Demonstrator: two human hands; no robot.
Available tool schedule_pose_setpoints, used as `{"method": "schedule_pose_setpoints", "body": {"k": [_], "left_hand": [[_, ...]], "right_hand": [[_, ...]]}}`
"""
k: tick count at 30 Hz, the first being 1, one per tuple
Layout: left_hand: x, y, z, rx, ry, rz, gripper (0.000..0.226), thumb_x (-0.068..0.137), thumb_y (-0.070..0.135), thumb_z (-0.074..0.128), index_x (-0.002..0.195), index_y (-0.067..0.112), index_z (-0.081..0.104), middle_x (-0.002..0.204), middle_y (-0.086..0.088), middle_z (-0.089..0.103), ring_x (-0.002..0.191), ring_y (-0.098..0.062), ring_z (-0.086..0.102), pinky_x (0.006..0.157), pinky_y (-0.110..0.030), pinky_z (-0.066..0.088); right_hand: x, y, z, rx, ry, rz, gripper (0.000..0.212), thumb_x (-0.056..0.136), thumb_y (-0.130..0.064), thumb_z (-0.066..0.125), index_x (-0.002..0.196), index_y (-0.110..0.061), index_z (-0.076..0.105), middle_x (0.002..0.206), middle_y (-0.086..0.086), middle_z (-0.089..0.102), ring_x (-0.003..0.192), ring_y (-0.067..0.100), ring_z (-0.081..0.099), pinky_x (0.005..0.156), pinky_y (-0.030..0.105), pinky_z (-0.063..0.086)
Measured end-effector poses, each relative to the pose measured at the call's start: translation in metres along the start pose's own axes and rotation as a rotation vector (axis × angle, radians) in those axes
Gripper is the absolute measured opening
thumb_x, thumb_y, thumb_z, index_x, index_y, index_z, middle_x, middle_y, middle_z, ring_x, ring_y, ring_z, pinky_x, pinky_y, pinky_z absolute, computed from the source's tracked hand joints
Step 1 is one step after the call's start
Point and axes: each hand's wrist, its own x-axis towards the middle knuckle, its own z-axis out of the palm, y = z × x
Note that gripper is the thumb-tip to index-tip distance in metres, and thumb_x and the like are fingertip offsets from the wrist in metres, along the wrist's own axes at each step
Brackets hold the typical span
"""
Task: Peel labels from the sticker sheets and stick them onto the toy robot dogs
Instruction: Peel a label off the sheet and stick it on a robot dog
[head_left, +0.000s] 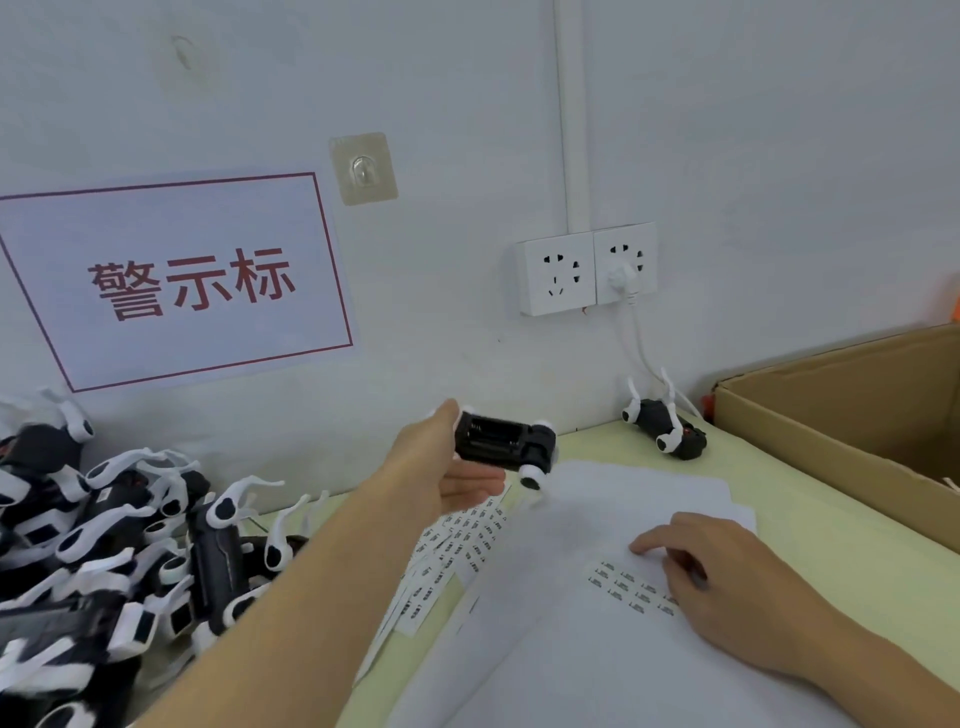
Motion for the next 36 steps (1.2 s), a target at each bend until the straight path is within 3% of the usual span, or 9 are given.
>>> {"method": "schedule_pose_setpoints", "body": {"k": [5, 10, 13, 15, 18, 21, 23, 25, 36], "left_hand": [[0.002, -0.032, 0.008, -0.228, -0.003, -0.146, 0.027, 0.102, 0.035, 0.049, 0.103, 0.009, 0.057, 0.069, -0.024, 0.072, 0.049, -0.027, 0.071, 0.039, -0.027, 0.054], [-0.006, -0.038, 0.011, -0.214, 0.009, -0.103, 0.025, 0.101, 0.031, 0.049, 0.101, 0.007, 0.057, 0.069, -0.023, 0.073, 0.048, -0.028, 0.069, 0.041, -0.027, 0.053], [-0.016, -0.050, 0.019, -0.062, 0.330, 0.123, 0.022, 0.096, 0.030, 0.051, 0.086, 0.011, 0.056, 0.059, -0.005, 0.066, 0.043, -0.019, 0.055, 0.043, -0.025, 0.041], [-0.027, -0.061, 0.030, 0.041, 0.457, 0.441, 0.009, 0.095, 0.025, 0.054, 0.088, 0.019, 0.054, 0.057, 0.008, 0.055, 0.047, -0.011, 0.047, 0.044, -0.026, 0.034], [-0.037, -0.082, 0.053, 0.225, 0.030, 0.747, 0.016, 0.091, 0.009, 0.055, 0.080, 0.021, 0.056, 0.052, 0.009, 0.048, 0.047, -0.006, 0.038, 0.044, -0.015, 0.030], [-0.034, -0.107, 0.070, 0.667, -0.322, 0.828, 0.013, 0.096, 0.023, 0.055, 0.106, 0.024, 0.063, 0.097, 0.012, 0.063, 0.091, -0.001, 0.053, 0.081, -0.019, 0.044], [-0.027, -0.122, 0.076, 0.955, -0.336, 0.891, 0.033, 0.097, 0.044, 0.050, 0.125, 0.028, 0.055, 0.125, 0.016, 0.052, 0.121, -0.003, 0.039, 0.104, -0.024, 0.030], [-0.026, -0.125, 0.078, 1.031, -0.321, 0.912, 0.046, 0.094, 0.058, 0.047, 0.128, 0.028, 0.050, 0.133, 0.020, 0.044, 0.128, -0.001, 0.029, 0.108, -0.025, 0.020], [-0.029, -0.119, 0.078, 1.045, -0.294, 0.887, 0.038, 0.093, 0.060, 0.048, 0.114, 0.028, 0.048, 0.120, 0.014, 0.046, 0.116, -0.010, 0.036, 0.103, -0.031, 0.027]], "right_hand": [[0.001, 0.000, 0.001, -0.002, -0.003, 0.002, 0.033, 0.096, -0.020, 0.048, 0.103, -0.047, 0.065, 0.079, -0.016, 0.053, 0.085, -0.004, 0.050, 0.066, 0.016, 0.036], [0.001, 0.000, 0.000, -0.012, -0.004, 0.006, 0.033, 0.096, -0.021, 0.046, 0.107, -0.046, 0.066, 0.081, -0.015, 0.054, 0.087, -0.002, 0.051, 0.069, 0.018, 0.040], [0.001, -0.001, 0.001, -0.002, 0.002, -0.007, 0.034, 0.096, -0.019, 0.048, 0.106, -0.043, 0.069, 0.081, -0.015, 0.053, 0.084, -0.001, 0.052, 0.065, 0.017, 0.039], [0.002, -0.002, 0.000, 0.006, 0.005, -0.017, 0.034, 0.095, -0.017, 0.049, 0.104, -0.042, 0.070, 0.082, -0.015, 0.052, 0.083, 0.002, 0.053, 0.063, 0.017, 0.037], [0.003, -0.002, 0.000, 0.007, 0.004, -0.033, 0.034, 0.094, -0.014, 0.052, 0.101, -0.040, 0.073, 0.084, -0.013, 0.055, 0.080, 0.006, 0.054, 0.066, 0.019, 0.042], [0.003, -0.002, -0.002, 0.069, 0.011, -0.012, 0.036, 0.092, -0.010, 0.054, 0.095, -0.039, 0.074, 0.081, -0.013, 0.061, 0.076, 0.007, 0.056, 0.067, 0.018, 0.042], [0.005, -0.001, -0.004, 0.154, 0.072, 0.024, 0.039, 0.090, -0.003, 0.055, 0.087, -0.035, 0.076, 0.077, -0.014, 0.067, 0.073, 0.006, 0.059, 0.066, 0.013, 0.041], [0.007, 0.000, -0.006, 0.240, 0.130, 0.093, 0.040, 0.088, 0.001, 0.054, 0.082, -0.031, 0.077, 0.069, -0.012, 0.070, 0.063, 0.004, 0.059, 0.060, 0.010, 0.041], [0.009, -0.009, -0.016, 0.317, 0.005, 0.156, 0.038, 0.089, -0.003, 0.054, 0.088, -0.033, 0.076, 0.069, -0.007, 0.072, 0.059, 0.001, 0.058, 0.059, 0.011, 0.041]]}}
